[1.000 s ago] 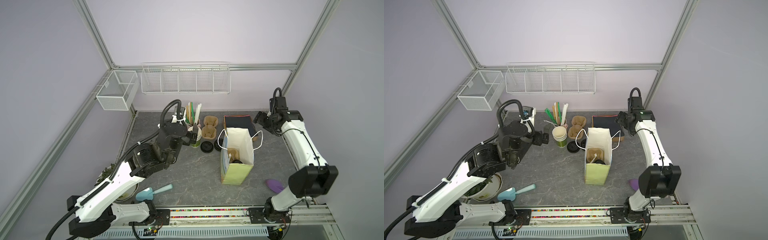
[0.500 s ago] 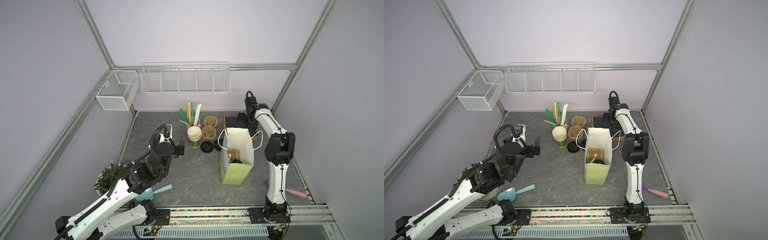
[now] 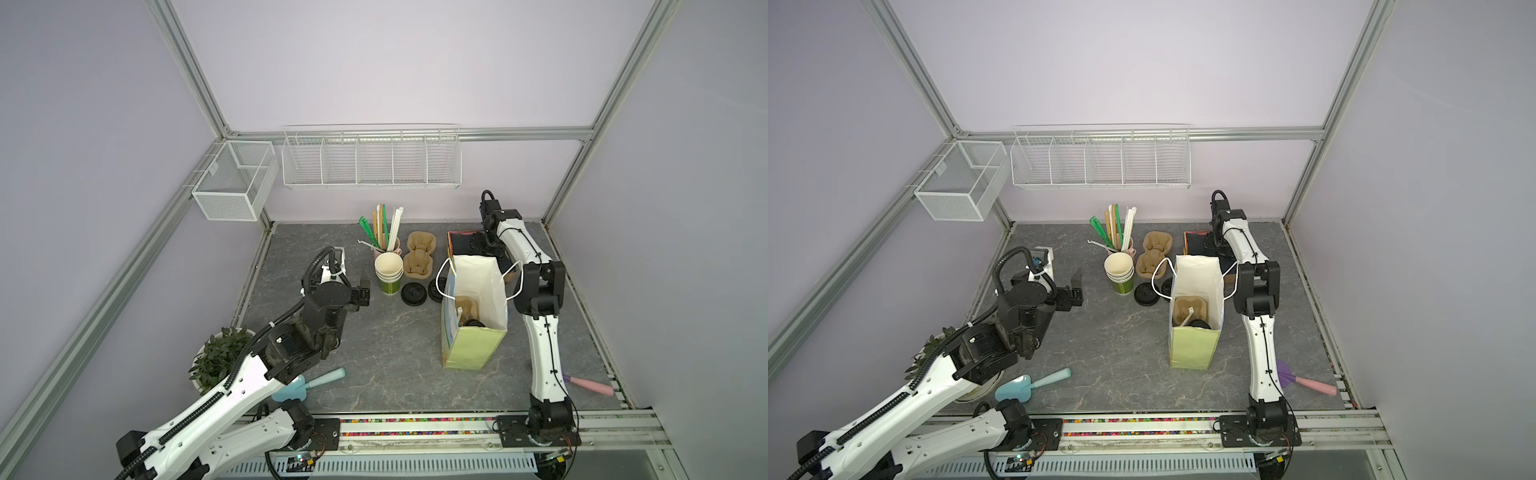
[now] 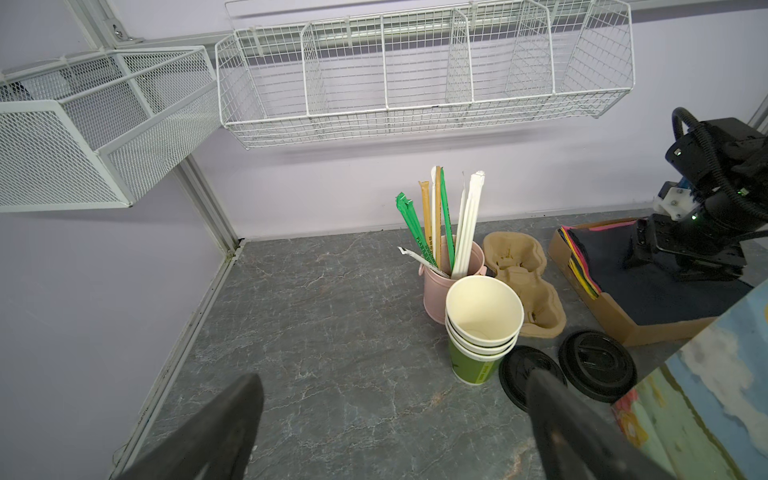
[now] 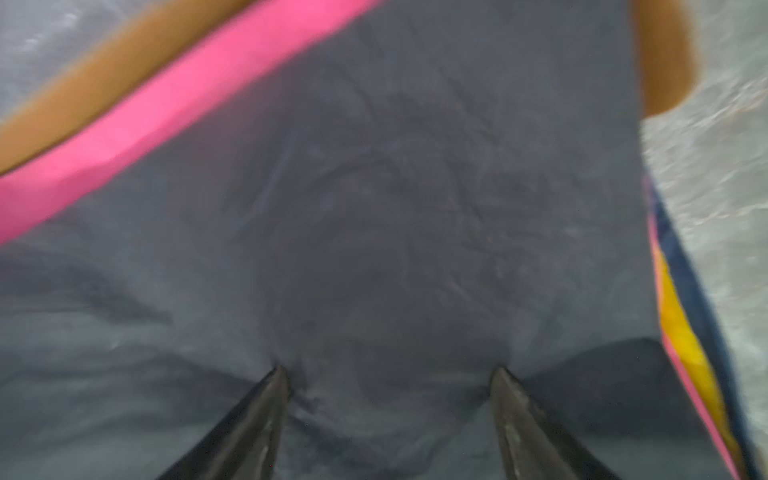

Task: Pack the takeout coffee
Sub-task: 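Pinch and lift a dark grey napkin from the box with the right gripper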

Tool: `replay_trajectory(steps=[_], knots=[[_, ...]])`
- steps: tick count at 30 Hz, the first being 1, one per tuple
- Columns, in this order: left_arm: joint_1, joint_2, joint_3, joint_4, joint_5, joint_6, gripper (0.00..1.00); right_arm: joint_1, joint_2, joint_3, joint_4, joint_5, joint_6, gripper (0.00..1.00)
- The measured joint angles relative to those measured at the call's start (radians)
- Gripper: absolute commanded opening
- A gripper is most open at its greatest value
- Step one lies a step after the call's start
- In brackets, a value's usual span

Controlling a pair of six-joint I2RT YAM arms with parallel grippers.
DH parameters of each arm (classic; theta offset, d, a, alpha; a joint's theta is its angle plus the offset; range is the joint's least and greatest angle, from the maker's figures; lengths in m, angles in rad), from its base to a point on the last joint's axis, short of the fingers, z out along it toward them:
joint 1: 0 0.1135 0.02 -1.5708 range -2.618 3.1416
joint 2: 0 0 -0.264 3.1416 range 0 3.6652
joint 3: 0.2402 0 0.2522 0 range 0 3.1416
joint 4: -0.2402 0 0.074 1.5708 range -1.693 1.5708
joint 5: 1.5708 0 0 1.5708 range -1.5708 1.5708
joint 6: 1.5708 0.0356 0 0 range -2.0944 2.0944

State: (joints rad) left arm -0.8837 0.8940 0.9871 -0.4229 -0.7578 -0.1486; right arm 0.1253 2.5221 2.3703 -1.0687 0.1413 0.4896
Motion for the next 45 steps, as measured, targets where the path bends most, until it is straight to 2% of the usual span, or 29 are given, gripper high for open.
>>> replay_trajectory(steps=[7,15,21,28,37,45], knots=[[0.021,0.004,0.000,0.000,0.014,-0.001,1.00,-0.001,0.001,0.006,-0.001,-0.007,-0.017,0.44],[0.029,0.004,0.000,0.000,0.024,-0.002,1.00,-0.001,0.001,0.006,-0.001,-0.007,-0.019,0.42],[0.033,0.004,0.000,0.000,0.026,-0.005,1.00,-0.001,0.001,0.006,-0.001,-0.007,-0.020,0.32],[0.033,0.004,0.000,0.000,0.026,-0.005,1.00,-0.001,0.001,0.006,-0.001,-0.005,-0.019,0.29],[0.035,0.017,0.000,-0.003,0.027,-0.004,1.00,-0.001,-0.034,0.005,-0.001,0.001,-0.014,0.15],[0.035,0.019,0.000,-0.006,0.027,-0.004,1.00,-0.002,-0.053,0.005,-0.002,0.000,-0.010,0.08]])
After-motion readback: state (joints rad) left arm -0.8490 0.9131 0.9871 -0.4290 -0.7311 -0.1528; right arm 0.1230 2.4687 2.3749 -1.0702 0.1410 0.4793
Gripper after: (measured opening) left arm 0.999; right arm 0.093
